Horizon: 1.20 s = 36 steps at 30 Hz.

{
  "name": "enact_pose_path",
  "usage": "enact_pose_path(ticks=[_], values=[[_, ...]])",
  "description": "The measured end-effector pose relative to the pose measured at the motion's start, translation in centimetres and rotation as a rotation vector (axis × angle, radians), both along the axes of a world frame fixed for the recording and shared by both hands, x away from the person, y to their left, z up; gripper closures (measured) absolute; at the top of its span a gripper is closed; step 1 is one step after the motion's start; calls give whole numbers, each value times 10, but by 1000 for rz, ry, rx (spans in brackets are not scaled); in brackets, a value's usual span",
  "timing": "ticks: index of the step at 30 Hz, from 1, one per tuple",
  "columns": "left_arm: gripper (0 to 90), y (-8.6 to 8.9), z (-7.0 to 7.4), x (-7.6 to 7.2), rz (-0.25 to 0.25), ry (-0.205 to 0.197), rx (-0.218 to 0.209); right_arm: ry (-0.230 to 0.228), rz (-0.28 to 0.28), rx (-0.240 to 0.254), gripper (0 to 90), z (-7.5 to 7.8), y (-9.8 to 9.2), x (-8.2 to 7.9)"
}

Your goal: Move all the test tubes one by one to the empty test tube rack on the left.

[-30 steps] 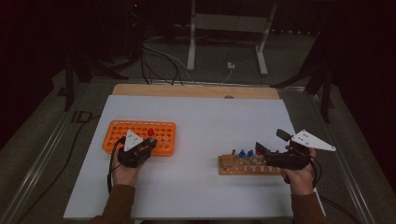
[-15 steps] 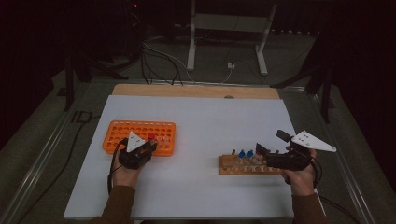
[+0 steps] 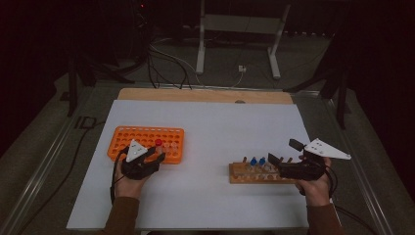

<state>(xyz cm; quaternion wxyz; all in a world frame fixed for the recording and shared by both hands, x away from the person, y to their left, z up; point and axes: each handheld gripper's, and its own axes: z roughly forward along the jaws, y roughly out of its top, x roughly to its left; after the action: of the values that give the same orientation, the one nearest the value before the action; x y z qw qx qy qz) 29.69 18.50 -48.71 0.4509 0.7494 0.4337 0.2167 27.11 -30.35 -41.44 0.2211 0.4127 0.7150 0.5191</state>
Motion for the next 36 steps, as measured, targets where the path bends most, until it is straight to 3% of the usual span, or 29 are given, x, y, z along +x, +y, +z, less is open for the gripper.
enact_pose_path(ticks=[5, 9, 12, 16, 24, 30, 36], values=[[420, 6, 6, -5, 18, -19, -63, 14, 13, 6, 63, -6, -3, -1], [204, 5, 11, -8, 68, -37, -64, 39, 24, -20, 112, -14, -4, -1], [143, 3, 15, -10, 74, -51, -62, 58, 36, -34, 185, -22, -6, -2], [30, 0, 19, -11, 107, -54, -61, 68, 90, -47, 410, -32, -7, -4], [5, -1, 23, -14, 105, -77, -81, 87, 140, -83, 673, -42, -3, -4], [5, -1, 22, -15, 98, -79, -87, 94, 150, -94, 737, -45, -1, -3], [5, -2, 21, -15, 90, -75, -91, 98, 146, -94, 722, -46, -1, -1]])
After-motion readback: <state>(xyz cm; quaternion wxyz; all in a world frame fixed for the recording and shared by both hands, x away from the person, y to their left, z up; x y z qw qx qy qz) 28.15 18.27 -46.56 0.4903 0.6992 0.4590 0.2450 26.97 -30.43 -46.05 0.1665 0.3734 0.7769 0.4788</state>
